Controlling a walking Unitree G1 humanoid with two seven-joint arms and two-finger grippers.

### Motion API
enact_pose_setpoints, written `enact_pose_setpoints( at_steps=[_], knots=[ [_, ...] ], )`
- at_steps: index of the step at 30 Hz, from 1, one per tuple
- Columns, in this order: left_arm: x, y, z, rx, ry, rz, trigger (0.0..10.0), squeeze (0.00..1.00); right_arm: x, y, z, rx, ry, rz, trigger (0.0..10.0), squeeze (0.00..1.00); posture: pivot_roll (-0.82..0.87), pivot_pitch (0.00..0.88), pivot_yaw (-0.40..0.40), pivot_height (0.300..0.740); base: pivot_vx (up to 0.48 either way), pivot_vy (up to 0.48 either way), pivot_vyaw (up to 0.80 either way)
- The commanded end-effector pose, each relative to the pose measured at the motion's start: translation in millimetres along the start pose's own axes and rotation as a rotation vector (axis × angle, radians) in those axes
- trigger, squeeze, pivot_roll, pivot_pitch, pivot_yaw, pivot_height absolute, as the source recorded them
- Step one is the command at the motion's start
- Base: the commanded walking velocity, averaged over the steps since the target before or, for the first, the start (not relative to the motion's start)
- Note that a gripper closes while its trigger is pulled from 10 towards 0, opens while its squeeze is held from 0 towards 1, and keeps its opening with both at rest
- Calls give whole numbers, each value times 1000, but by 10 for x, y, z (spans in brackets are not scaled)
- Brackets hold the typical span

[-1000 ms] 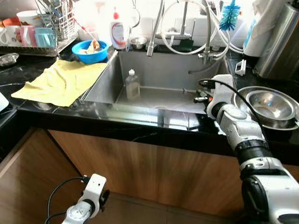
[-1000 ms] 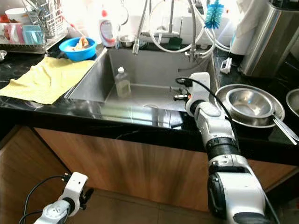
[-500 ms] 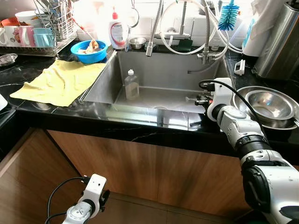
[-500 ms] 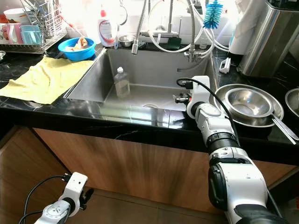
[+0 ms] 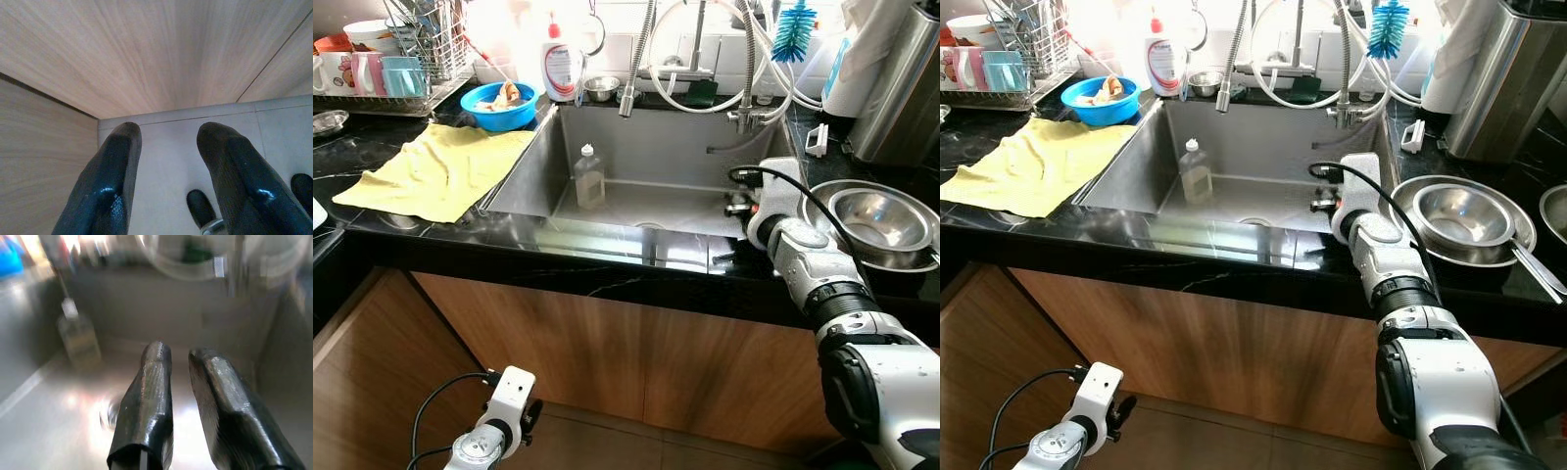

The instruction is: Kitchen organization

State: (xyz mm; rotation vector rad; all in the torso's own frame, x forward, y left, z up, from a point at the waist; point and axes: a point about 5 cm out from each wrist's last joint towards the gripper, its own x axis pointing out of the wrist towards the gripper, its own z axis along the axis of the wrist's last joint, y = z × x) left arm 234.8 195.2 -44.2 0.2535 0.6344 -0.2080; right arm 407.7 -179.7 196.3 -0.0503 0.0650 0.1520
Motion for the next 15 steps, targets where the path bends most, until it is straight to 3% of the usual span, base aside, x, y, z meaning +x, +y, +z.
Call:
enact_pose_setpoints(
  at_steps=[1, 4, 5, 7, 11, 14, 15],
  knots=[
    [-27, 65, -45, -3, 10, 28, 10000, 0, 8, 91, 186, -49, -110, 20, 10000, 0, -104, 0, 30, 740, 0, 0, 0],
    [-28, 89, -31, -5, -1, 47, 10000, 0, -91, 234, 247, -145, -251, 38, 10000, 0, -106, 0, 33, 740, 0, 0, 0],
    [-28, 89, -31, -5, -1, 47, 10000, 0, -91, 234, 247, -145, -251, 38, 10000, 0, -106, 0, 33, 740, 0, 0, 0],
    [-20, 116, 22, -2, -28, 63, 10000, 0, -253, 336, 245, -199, -362, 24, 10000, 0, -108, 0, 34, 740, 0, 0, 0],
    [-22, 149, 46, 0, -43, 79, 10000, 0, -505, 413, 171, -175, -450, -29, 10000, 0, -114, 0, 36, 740, 0, 0, 0],
    [-21, 171, 71, 1, -59, 93, 10000, 0, -852, 437, -19, -172, -485, -123, 10000, 0, -120, 0, 41, 740, 0, 0, 0],
    [-21, 171, 71, 1, -59, 93, 10000, 0, -852, 437, -19, -172, -485, -123, 10000, 0, -120, 0, 41, 740, 0, 0, 0]
  ],
)
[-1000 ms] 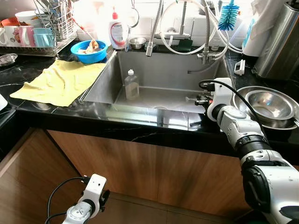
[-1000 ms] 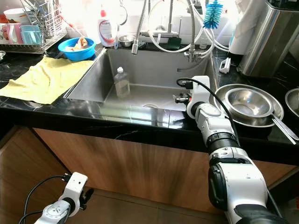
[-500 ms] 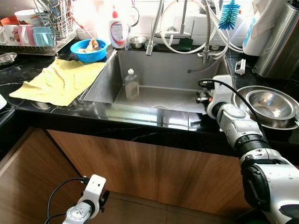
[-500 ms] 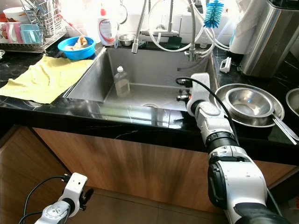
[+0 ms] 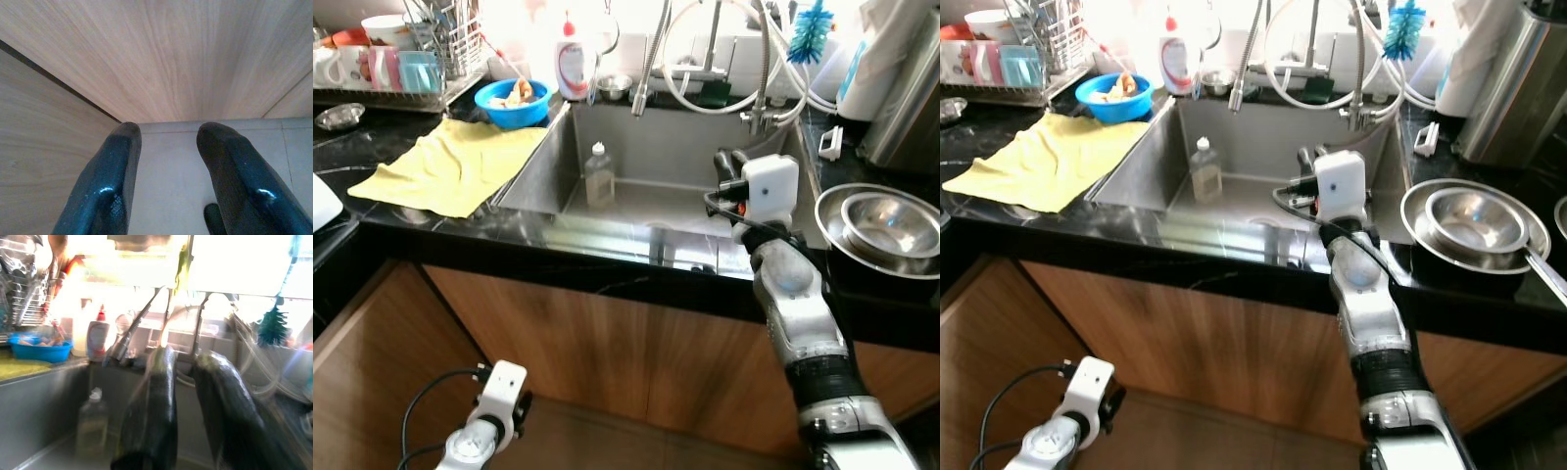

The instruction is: Kitchen organization

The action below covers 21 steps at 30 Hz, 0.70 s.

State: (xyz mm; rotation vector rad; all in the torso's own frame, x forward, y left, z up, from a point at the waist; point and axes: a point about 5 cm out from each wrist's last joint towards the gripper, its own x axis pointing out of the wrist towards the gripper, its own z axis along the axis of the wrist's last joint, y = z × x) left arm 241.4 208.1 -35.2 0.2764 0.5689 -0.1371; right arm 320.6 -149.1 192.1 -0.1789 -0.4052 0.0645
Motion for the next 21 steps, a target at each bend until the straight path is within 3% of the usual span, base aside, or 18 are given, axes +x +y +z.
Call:
enact_pose_setpoints(
  at_steps=[1, 2, 4, 5, 10, 13, 17, 21],
  knots=[
    [-1, 16, 8, -3, -9, 10, 10000, 0, -73, -25, 52, -11, -20, -36, 10000, 0, -121, 0, 42, 740, 0, 0, 0],
    [10, 18, 43, -3, -24, 10, 10000, 0, -272, -75, 8, -38, -3, -73, 10000, 0, -123, 0, 42, 740, 0, 0, 0],
    [22, 21, 79, -4, -37, 11, 10000, 0, -447, -125, -22, -87, 12, -102, 10000, 0, -124, 0, 43, 740, 0, 0, 0],
    [22, 21, 79, -4, -37, 11, 10000, 0, -447, -125, -22, -87, 12, -102, 10000, 0, -124, 0, 43, 740, 0, 0, 0],
    [21, -14, 37, -4, -3, -23, 10000, 0, -782, -101, -155, -90, 85, -139, 10000, 0, -132, 0, 53, 740, 0, 0, 0],
    [-22, -41, -102, 23, 70, -81, 10000, 0, -805, -42, -76, -128, 49, -163, 10000, 0, -138, 0, 55, 740, 0, 0, 0],
    [-49, 63, -162, 16, 110, -46, 10000, 0, -761, 1, 4, -67, 36, -214, 10000, 0, -155, 0, 57, 740, 0, 0, 0],
    [-63, 89, -210, 22, 146, -36, 10000, 0, -764, 45, 34, -72, 39, -189, 10000, 0, -142, 0, 52, 740, 0, 0, 0]
  ],
)
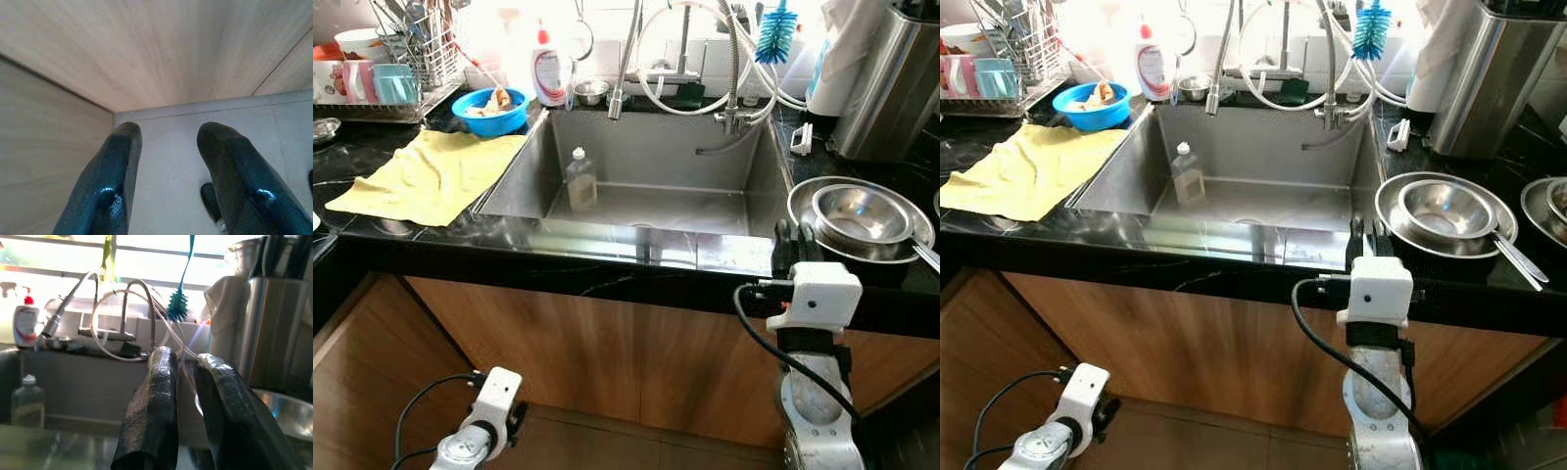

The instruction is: Kitchen organization

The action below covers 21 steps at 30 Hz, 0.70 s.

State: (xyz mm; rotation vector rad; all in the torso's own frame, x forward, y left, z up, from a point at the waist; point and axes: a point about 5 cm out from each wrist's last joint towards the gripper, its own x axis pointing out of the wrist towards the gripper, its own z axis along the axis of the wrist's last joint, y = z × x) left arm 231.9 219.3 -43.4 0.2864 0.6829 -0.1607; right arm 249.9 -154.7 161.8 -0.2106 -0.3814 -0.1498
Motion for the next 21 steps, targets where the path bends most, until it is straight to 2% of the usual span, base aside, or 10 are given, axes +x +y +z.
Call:
enact_pose_setpoints(
  at_steps=[1, 7, 16, 21],
  knots=[
    [-31, 26, -126, 7, 77, 0, 10000, 0, 4, 49, 63, -12, -9, 29, 10000, 0, -140, 0, 52, 740, 0, 0, 0],
    [-82, 52, -269, -8, 146, 1, 10000, 0, 13, 89, 113, 4, -22, 13, 10000, 0, -148, 0, 75, 740, 0, 0, 0],
    [-48, 97, -188, -60, 140, 19, 10000, 0, -146, 151, 31, 15, 42, -3, 10000, 0, -189, 0, 119, 740, 0, 0, 0],
    [-20, 42, -154, -68, 144, 8, 10000, 0, -139, 147, 53, 3, 34, -4, 10000, 0, -232, 0, 137, 740, 0, 0, 0]
  ],
)
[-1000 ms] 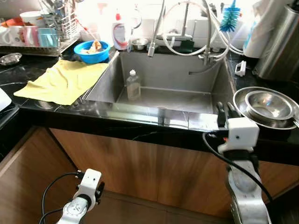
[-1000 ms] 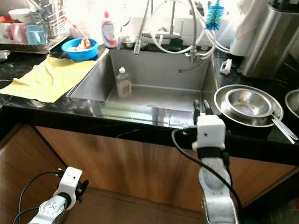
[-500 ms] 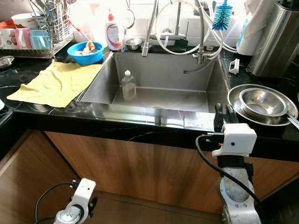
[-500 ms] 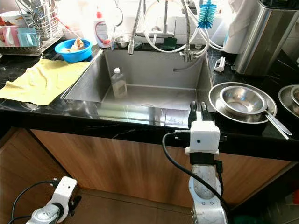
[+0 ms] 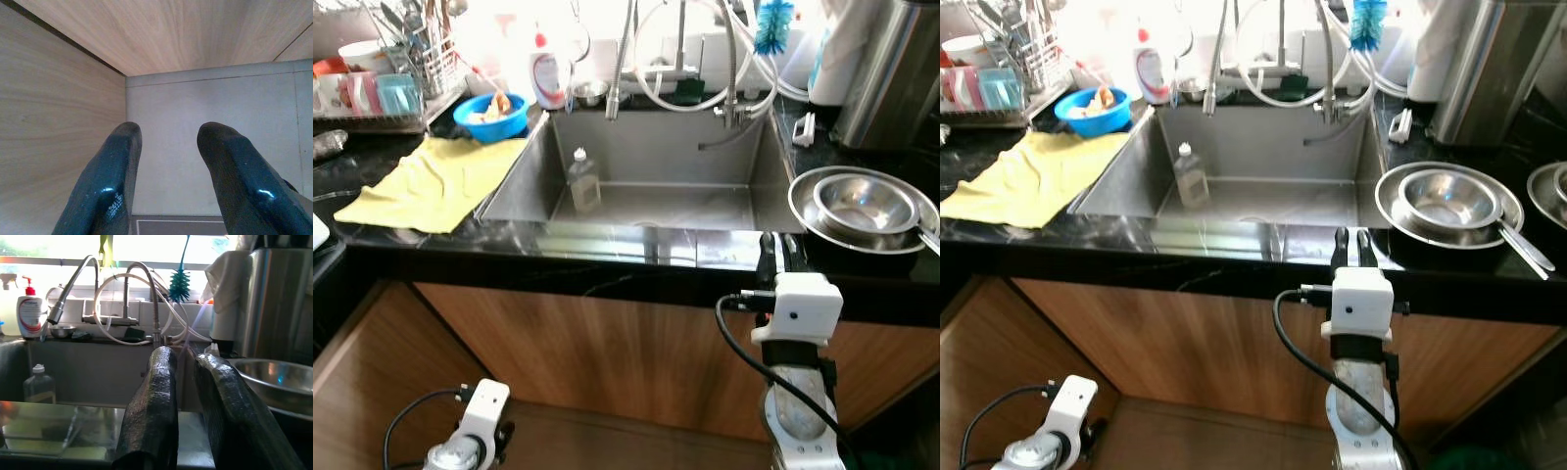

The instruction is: Kitchen organization

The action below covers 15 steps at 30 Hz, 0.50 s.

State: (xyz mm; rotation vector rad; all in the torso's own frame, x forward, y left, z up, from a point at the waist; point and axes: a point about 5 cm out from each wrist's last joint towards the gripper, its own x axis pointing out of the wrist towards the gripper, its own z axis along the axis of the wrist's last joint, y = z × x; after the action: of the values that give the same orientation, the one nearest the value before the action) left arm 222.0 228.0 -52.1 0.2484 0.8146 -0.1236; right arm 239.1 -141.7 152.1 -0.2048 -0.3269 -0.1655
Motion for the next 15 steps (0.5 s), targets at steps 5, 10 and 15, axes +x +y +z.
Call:
enact_pose_setpoints(
  at_steps=[5, 10, 15],
  knots=[
    [44, -109, 79, -44, -6, -7, 10000, 0, 64, -61, 111, -20, -36, 7, 10000, 0, -255, 0, 114, 740, 0, 0, 0],
    [63, -245, 83, -64, -10, -26, 10000, 0, 66, -196, 107, -54, -30, 4, 10000, 0, -276, 0, 85, 740, 0, 0, 0],
    [60, -384, 14, -97, -2, -39, 10000, 0, 3, -396, 78, -84, 7, -6, 10000, 0, -287, 0, 29, 740, 0, 0, 0]
  ],
)
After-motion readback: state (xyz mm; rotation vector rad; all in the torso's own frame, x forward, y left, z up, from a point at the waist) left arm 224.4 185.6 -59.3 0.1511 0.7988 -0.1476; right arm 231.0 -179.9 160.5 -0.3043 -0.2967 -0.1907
